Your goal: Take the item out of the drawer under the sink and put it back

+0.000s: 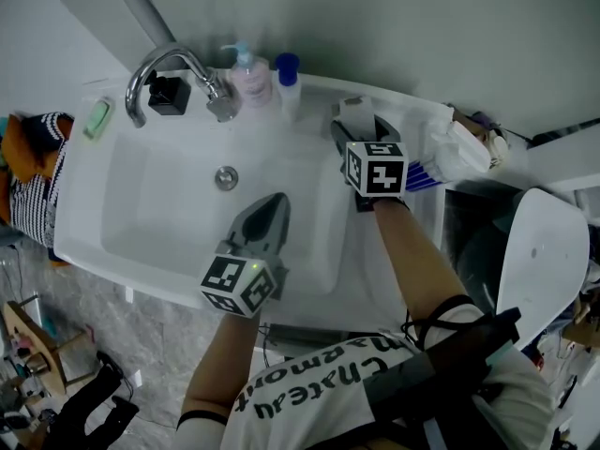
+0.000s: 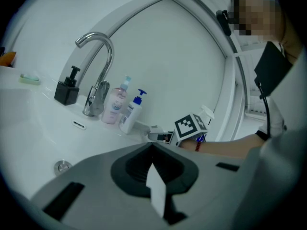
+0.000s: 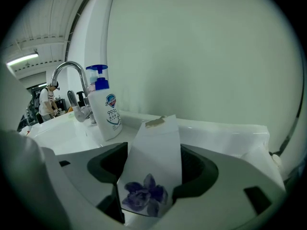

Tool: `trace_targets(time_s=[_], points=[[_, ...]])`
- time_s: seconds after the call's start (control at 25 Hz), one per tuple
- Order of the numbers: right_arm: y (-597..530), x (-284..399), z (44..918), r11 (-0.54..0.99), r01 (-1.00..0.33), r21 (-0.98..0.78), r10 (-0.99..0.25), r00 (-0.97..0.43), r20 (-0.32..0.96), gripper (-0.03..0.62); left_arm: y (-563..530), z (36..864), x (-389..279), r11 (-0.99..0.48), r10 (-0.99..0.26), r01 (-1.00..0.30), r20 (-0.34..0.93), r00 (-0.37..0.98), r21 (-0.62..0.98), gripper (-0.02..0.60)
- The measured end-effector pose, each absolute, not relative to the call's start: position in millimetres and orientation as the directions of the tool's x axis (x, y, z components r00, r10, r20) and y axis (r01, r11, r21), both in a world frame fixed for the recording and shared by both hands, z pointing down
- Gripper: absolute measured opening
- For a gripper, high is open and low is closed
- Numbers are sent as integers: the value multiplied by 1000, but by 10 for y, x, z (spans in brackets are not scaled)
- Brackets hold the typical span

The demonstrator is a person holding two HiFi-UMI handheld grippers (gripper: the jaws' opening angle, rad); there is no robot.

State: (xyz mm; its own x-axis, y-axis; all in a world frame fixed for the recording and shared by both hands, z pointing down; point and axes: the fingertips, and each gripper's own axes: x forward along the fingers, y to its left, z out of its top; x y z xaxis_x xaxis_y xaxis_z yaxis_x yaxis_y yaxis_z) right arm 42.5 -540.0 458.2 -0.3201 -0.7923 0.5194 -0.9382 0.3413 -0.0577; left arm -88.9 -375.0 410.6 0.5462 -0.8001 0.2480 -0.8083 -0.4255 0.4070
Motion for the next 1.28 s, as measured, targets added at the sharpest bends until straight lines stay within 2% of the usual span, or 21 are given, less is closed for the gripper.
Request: trace_targets(time_s=[0.56, 1.28], points=[[-5436, 451, 4669, 323, -942, -90, -774, -318, 547, 314, -3784, 4142, -883, -425, -796, -804, 251, 551, 416, 8], [-5459, 423, 4771, 331, -925, -187, -684, -372, 627, 333, -3649, 4113, -964, -413, -802, -813, 260, 538, 411, 8]])
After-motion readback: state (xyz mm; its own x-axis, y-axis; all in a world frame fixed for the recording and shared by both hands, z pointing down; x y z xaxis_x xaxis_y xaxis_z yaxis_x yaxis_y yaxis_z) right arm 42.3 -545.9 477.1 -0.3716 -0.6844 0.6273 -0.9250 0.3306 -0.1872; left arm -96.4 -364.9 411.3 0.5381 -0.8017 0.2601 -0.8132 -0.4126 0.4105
